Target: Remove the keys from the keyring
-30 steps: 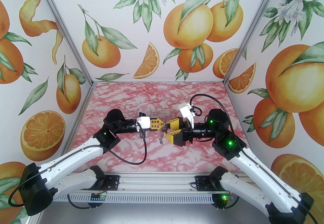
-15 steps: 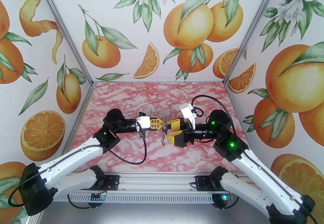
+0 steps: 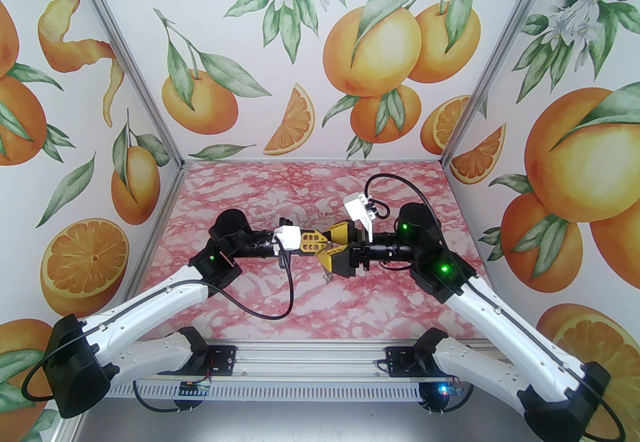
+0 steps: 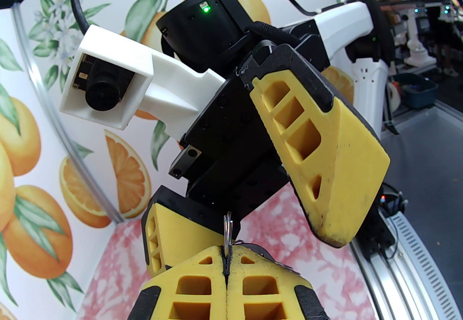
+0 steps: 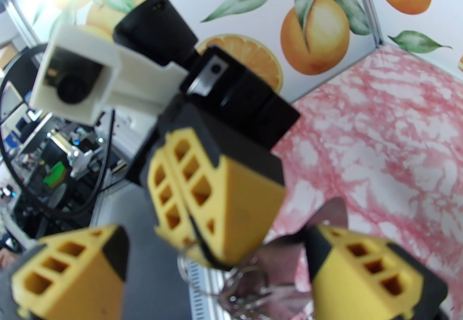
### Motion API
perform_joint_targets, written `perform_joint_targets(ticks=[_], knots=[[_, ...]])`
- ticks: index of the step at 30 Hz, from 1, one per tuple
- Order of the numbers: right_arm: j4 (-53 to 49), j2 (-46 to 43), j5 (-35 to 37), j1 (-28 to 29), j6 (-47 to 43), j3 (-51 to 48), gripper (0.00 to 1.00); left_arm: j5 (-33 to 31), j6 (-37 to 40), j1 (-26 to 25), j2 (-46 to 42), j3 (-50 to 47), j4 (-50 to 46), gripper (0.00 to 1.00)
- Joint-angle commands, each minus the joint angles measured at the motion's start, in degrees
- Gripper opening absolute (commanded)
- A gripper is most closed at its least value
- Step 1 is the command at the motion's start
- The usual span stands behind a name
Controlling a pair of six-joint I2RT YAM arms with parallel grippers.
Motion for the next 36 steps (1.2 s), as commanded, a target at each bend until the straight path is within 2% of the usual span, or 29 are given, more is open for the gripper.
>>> perform_joint_targets(ticks=[1, 13, 20, 24, 28, 36], knots=[[1.11, -3.41, -0.29, 0.09, 0.15, -0.13, 0.82, -0.48, 0.88, 0.26, -0.72, 1.46, 1.59, 0.0], [-3.13, -5.1, -3.23, -0.22, 0.05, -0.68, 0.77, -2.07, 1.55, 0.48, -2.23, 0.3, 0.69, 0.0], [-7.99, -3.83, 4.95, -0.58, -5.6, 2.89, 0.86, 1.52, 0.02, 0.53, -1.06, 1.27, 1.33, 0.0], [-3.64, -0.79, -0.09, -0.38, -2.38, 2.25, 0.85, 1.98, -0.62, 0.53, 0.04, 1.88, 1.61, 0.0], [-0.57, -2.23, -2.34, -0.3, 0.3, 0.25, 0.82, 0.52, 0.03, 0.48, 0.2, 1.81, 1.53, 0.0], [-4.87, -6.27, -3.43, -0.37, 0.16, -1.73, 0.76, -0.66, 0.56, 0.93, -0.88, 1.0, 1.19, 0.0]])
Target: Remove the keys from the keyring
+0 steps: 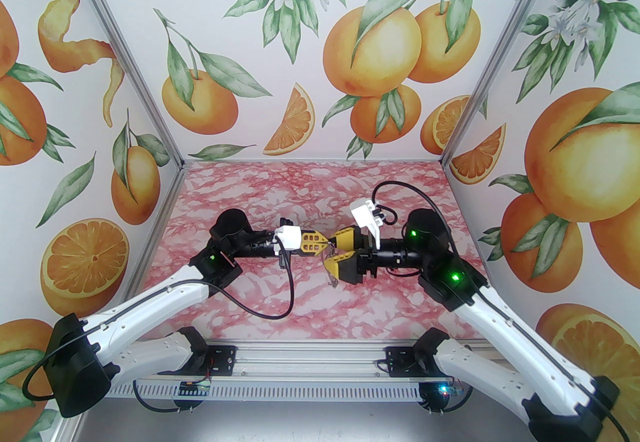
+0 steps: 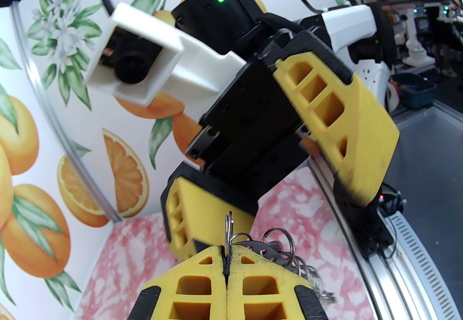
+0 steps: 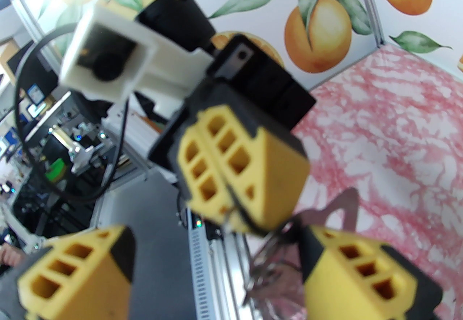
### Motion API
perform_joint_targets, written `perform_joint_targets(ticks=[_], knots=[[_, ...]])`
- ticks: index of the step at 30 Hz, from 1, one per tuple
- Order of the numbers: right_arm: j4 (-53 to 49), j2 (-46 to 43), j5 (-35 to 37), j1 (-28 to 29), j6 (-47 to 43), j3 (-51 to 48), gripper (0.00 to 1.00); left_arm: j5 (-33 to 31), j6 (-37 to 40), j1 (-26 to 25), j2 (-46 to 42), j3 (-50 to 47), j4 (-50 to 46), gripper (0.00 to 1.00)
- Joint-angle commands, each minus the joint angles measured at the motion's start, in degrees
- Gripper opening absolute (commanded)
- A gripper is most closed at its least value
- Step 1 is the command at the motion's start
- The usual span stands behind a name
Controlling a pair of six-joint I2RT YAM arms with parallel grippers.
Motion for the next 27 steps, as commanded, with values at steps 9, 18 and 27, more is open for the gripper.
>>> perform_joint_targets(ticks=[9, 18, 27], knots=[[-3.11, -1.63, -1.51, -0.31, 0.32, -0.2, 0.68, -0.27, 0.28, 0.58, -1.11, 0.95, 1.39, 0.0], [2.17, -5.49, 0.74, -0.79, 3.2, -2.88, 0.61, -0.1, 0.38, 0.58, -1.73, 0.73, 1.25, 0.0], [2.33, -4.01, 4.51, -0.77, 2.81, -2.06, 0.59, 0.69, 0.0, 0.57, -1.42, 1.22, 1.72, 0.0]])
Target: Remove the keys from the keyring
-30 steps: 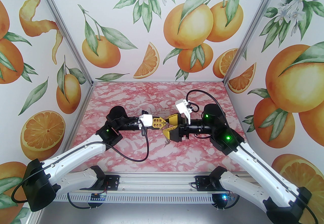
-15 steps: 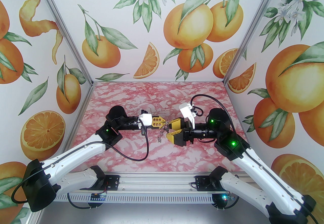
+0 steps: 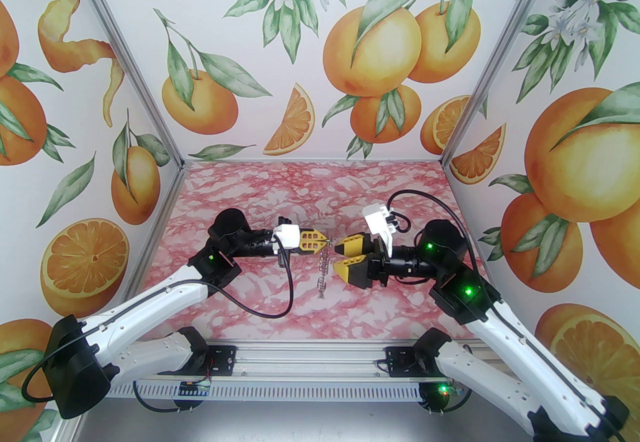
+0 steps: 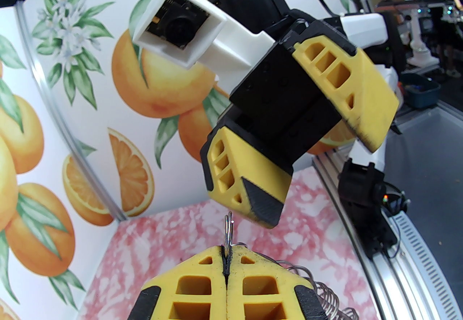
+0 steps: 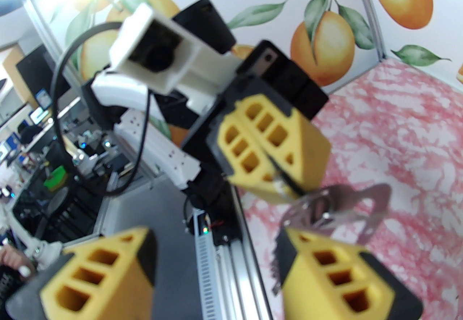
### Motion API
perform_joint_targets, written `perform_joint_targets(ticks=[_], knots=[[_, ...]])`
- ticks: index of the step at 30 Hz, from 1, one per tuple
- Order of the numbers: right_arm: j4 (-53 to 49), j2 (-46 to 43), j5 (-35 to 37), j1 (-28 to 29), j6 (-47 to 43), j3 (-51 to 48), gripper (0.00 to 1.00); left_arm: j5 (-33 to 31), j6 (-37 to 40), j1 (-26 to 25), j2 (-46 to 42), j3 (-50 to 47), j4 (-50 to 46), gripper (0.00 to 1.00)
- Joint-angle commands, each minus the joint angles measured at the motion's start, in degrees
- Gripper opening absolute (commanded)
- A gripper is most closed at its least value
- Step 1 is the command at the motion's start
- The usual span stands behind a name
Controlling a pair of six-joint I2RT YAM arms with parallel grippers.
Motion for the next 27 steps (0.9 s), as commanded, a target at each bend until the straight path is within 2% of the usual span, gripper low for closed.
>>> perform_joint_targets(ticks=[1, 6, 10, 14, 17, 21, 24, 27], knots=[[0.75, -0.3, 2.72, -0.46, 0.21, 0.41, 0.6, 0.7, 0.1, 0.32, -1.07, 1.23, 1.56, 0.0], [-5.42, -1.59, 7.36, -1.26, -3.13, 1.76, 0.63, 0.64, 0.45, 0.37, -1.21, 1.29, 1.09, 0.0], [-12.3, -2.54, 16.56, -1.22, -9.83, 2.82, 0.6, 0.7, -0.62, 0.31, -0.96, 1.37, 1.38, 0.0], [-12.93, -3.21, 26.36, -1.19, -15.65, 2.57, 0.55, 0.59, -1.1, 0.31, -1.29, 1.12, 1.17, 0.0], [-9.15, -4.04, 31.76, -0.63, -19.93, 0.47, 0.54, 0.13, -1.38, 0.32, -1.45, 1.01, 1.15, 0.0], [-1.56, -4.71, 30.48, 0.57, -24.77, -3.71, 0.54, 0.37, -2.49, 0.33, -0.87, 1.35, 1.53, 0.0], [-0.07, -3.45, 30.96, 1.94, -26.04, -4.49, 0.52, 0.12, -2.52, 0.29, -0.77, 1.61, 1.36, 0.0], [0.83, -2.29, 24.84, 2.43, -26.05, -5.28, 0.52, 0.73, -2.42, 0.33, -0.74, 1.84, 1.04, 0.0]])
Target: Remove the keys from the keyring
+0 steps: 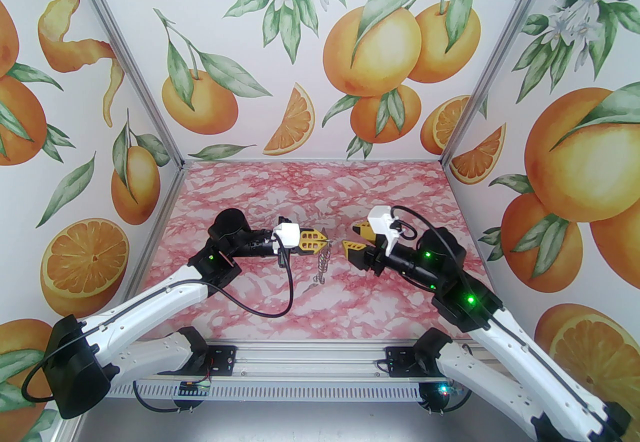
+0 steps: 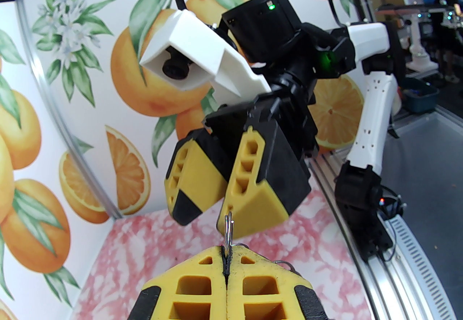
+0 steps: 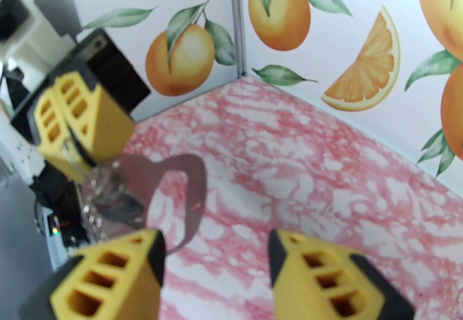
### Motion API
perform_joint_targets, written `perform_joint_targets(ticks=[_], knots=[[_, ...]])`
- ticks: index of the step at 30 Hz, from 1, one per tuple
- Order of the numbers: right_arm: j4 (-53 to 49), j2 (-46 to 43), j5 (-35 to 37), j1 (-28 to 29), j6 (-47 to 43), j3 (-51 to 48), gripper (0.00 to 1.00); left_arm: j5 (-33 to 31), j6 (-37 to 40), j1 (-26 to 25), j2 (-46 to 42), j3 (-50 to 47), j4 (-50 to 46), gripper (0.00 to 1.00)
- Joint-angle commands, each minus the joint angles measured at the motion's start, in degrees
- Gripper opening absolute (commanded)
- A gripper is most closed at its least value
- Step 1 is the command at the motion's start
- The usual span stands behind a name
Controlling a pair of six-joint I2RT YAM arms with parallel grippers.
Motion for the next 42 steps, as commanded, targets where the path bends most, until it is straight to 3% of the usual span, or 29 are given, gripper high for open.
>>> perform_joint_targets(ticks=[1, 13, 24, 42], knots=[[4.59, 0.57, -4.2, 0.62, -2.01, -1.89, 0.52, 0.95, -0.6, 0.33, -0.6, 2.03, 0.81, 0.0], [6.28, 3.19, -15.03, 0.65, -1.77, -2.93, 0.52, 2.3, -0.22, 0.31, 0.45, 3.11, 0.48, 0.0], [9.46, 5.48, -17.49, 0.91, -0.51, -3.46, 0.48, 2.73, -0.88, 0.33, 1.51, 3.56, 1.63, 0.0], [8.24, 0.75, -12.23, 0.92, 1.11, -4.65, 0.08, 1.93, 0.17, 0.31, 0.38, 3.21, 0.5, 0.0]])
